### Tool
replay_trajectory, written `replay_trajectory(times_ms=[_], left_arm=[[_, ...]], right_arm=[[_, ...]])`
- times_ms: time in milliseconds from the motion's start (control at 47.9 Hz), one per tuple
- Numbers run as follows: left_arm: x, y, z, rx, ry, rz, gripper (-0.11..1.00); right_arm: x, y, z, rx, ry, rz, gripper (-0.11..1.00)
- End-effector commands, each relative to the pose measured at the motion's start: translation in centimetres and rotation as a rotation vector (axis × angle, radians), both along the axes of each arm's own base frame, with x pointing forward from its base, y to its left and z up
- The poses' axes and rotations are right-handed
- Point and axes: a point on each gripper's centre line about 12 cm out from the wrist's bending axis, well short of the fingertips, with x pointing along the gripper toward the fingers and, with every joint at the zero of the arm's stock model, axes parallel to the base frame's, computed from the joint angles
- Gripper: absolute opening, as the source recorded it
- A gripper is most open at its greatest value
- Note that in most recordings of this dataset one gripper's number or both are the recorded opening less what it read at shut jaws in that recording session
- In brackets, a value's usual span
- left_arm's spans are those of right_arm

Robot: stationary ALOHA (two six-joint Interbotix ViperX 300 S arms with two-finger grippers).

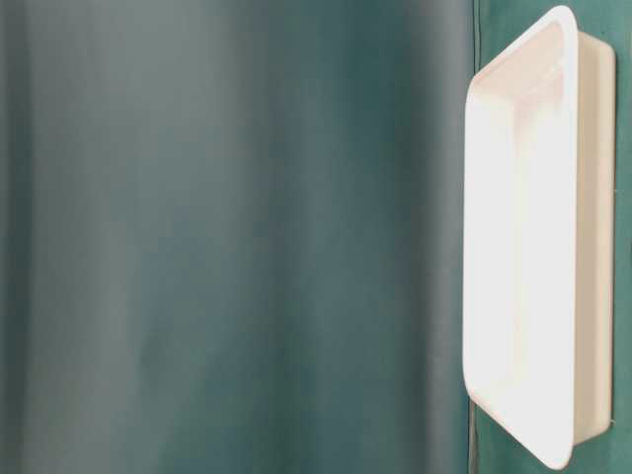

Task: Pick up the tape from a random location and place it into the white case.

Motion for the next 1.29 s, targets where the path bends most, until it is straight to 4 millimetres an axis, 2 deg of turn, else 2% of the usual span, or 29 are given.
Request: replay_trajectory(times_ms=[0,543,626,710,814,898,981,1023,1085,1273], left_arm=[[0.28,0.01,0.63,0.0,0.015,0.001,0.01],[0.43,-0.02,0.7,-0.008,0.054,-0.001,0.01],[0.43,-0.02,0.7,-0.009,0.054,-0.001,0.08],[0.43,-0.02,0.76,-0.009,0.049,-0.001,0.23],[0.42,-0.02,0.78,-0.009,0.048,-0.001,0.52],[0.51,-0.05,0.68,-0.009,0.052,-0.003,0.78],[0.51,-0.08,0.63,-0.009,0.057,-0.004,0.95],[0.51,-0.05,0.61,-0.009,0.058,-0.003,0.99],[0.51,-0.05,0.61,-0.009,0.058,-0.003,1.0],[0.51,-0.05,0.61,-0.009,0.058,-0.003,1.0]], right_arm=[[0.32,-0.08,1.16,0.006,-0.025,-0.004,0.0],[0.6,-0.08,1.29,0.022,0.055,-0.003,0.0],[0.57,-0.08,1.32,0.032,0.054,-0.003,0.0],[0.55,-0.08,1.35,0.04,0.057,-0.003,0.02],[0.55,-0.05,1.29,0.049,0.061,-0.001,0.23],[0.55,-0.07,1.27,0.049,0.063,-0.002,0.5],[0.61,-0.07,1.18,0.046,0.072,-0.002,0.74],[0.65,-0.07,1.12,0.046,0.08,-0.002,0.83],[0.67,-0.07,1.13,0.046,0.09,-0.002,0.91],[0.7,-0.07,1.23,0.046,0.106,-0.003,0.92]])
